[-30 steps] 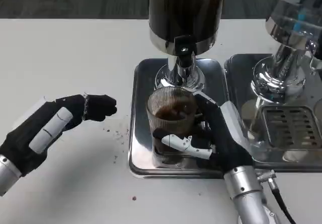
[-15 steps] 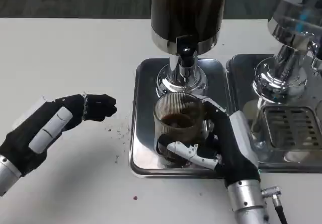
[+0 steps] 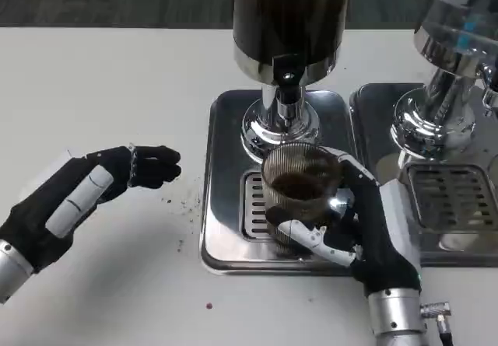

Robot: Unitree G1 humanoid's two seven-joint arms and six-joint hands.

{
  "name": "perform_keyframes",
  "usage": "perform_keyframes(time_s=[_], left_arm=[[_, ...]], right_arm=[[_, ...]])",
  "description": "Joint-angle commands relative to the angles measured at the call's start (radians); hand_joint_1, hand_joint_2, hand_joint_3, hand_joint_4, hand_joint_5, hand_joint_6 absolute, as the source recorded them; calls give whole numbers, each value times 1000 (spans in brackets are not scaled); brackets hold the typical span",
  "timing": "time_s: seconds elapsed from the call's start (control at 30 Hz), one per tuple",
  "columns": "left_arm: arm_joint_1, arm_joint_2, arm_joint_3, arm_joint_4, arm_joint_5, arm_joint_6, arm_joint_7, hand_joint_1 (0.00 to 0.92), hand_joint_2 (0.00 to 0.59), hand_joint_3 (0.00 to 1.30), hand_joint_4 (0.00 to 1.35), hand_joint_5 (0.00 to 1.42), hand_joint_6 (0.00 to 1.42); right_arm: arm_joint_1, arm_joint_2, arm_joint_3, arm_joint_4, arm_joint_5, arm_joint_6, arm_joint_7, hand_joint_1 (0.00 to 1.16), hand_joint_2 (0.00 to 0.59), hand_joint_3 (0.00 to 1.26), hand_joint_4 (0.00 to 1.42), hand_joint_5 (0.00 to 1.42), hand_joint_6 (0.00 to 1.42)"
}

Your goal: Grasp the cup under the faucet to collect the drink, then remove the cup.

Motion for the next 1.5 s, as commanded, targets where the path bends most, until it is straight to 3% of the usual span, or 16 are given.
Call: perform_keyframes(time_s=[0.03, 0.3, 0.63, 1.07, 1.33, 1.5], left_arm=[[-4, -1, -4, 11, 4, 11, -3, 0, 163, 406, 381, 336, 306], [-12, -10, -12, 12, 7, 10, -5, 0, 163, 406, 381, 337, 306], [-8, -17, -22, -6, 15, -12, -10, 0, 163, 406, 381, 337, 306], [42, -7, -52, -199, -5, -77, -28, 0, 159, 384, 358, 328, 306], [91, 31, -56, -328, 3, -130, -42, 0, 148, 332, 272, 241, 274], [118, 89, -66, -386, 30, -222, -51, 0, 125, 256, 179, 149, 195]], right_arm=[[35, -12, -24, -105, -5, -41, -41, 761, 192, 600, 774, 992, 1345], [97, -23, -48, -234, -7, -25, -36, 764, 191, 608, 783, 1004, 1354], [193, -33, -64, -416, -8, 23, 26, 759, 198, 613, 781, 1004, 1338], [313, -37, -85, -603, 9, 50, 130, 755, 200, 623, 784, 1004, 1338], [396, -43, -100, -710, 29, 47, 195, 755, 200, 624, 790, 1004, 1338], [429, -49, -113, -759, 42, 46, 226, 755, 200, 624, 802, 1013, 1338]])
